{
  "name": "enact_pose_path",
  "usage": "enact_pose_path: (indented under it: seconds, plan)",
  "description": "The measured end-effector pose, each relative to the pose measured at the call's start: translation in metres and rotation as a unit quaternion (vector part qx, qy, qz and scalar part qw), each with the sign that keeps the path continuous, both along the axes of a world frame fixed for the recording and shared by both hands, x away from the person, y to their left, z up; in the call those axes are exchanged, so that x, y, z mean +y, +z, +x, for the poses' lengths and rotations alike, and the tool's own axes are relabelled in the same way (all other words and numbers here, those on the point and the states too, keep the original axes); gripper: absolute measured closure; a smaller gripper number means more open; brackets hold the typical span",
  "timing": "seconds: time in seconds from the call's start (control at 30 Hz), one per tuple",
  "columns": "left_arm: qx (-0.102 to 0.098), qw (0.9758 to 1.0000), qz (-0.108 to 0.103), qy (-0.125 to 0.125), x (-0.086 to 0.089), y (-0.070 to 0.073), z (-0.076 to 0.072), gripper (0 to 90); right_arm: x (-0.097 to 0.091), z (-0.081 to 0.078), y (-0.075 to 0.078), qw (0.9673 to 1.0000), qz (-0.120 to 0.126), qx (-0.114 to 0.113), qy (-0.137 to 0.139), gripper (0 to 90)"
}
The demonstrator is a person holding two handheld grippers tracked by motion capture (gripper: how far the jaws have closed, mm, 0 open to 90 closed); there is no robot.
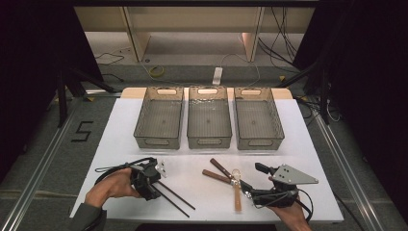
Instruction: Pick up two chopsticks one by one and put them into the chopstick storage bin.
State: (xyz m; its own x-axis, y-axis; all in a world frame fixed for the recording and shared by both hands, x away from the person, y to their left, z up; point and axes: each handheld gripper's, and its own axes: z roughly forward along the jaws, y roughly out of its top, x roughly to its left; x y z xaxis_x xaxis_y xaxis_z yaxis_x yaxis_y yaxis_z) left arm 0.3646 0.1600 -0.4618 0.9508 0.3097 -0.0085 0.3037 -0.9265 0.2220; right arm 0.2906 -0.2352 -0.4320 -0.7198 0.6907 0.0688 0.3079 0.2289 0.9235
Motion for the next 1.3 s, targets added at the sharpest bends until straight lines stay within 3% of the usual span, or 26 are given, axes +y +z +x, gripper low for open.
enact_pose_path:
  seconds: [0.07, 0.3, 0.57, 1.07, 1.3]
  plan:
    - [0.003, 0.9999, 0.014, 0.003, 0.0005, -0.0010, 0.0001, 45.6, -0.0001, 0.0000, 0.0001, 1.0000, 0.000, 0.000, 0.001, 21.8]
    - [0.014, 0.9996, 0.021, 0.012, 0.0014, 0.0009, 0.0004, 49.0, -0.0003, 0.0000, 0.0003, 1.0000, 0.002, 0.000, 0.001, 21.9]
    - [0.009, 0.9985, 0.052, -0.018, -0.0013, 0.0013, -0.0034, 55.6, 0.0004, 0.0003, -0.0003, 1.0000, -0.001, 0.002, 0.001, 22.0]
    - [0.014, 0.9971, 0.063, -0.041, -0.0048, 0.0020, -0.0062, 67.3, -0.0013, 0.0006, 0.0000, 1.0000, 0.003, 0.006, -0.002, 22.3]
    - [0.013, 0.9968, 0.056, -0.055, -0.0035, 0.0019, -0.0074, 74.2, -0.0009, 0.0006, 0.0001, 1.0000, 0.003, 0.006, 0.001, 22.4]
